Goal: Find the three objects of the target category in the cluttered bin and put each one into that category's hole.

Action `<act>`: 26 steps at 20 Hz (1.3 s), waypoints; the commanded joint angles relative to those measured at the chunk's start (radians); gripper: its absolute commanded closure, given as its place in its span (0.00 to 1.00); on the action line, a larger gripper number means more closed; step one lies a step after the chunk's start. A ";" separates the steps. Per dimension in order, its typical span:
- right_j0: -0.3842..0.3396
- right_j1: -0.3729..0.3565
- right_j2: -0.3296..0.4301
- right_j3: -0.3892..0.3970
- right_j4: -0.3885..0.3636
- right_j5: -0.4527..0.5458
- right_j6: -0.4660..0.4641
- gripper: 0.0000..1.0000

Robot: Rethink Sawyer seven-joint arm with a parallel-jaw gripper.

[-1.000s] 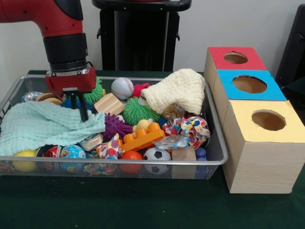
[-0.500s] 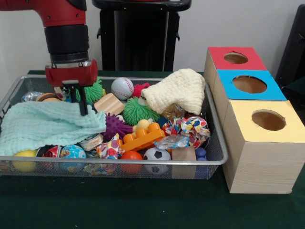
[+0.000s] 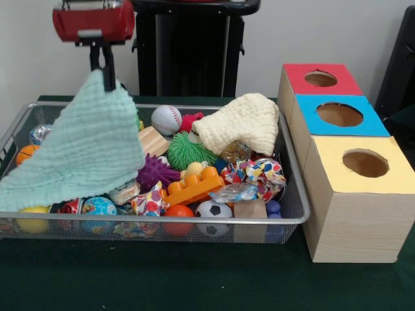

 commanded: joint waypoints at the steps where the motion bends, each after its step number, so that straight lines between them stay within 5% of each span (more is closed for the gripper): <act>1: -0.014 -0.220 0.110 0.214 0.173 0.076 -0.018 1.00; 13: 0.198 -0.391 0.003 0.399 0.368 -0.027 0.167 1.00; 20: 0.344 -0.427 -0.127 0.434 0.367 -0.044 0.209 1.00; 26: 0.442 -0.377 -0.241 0.441 0.337 -0.112 0.246 1.00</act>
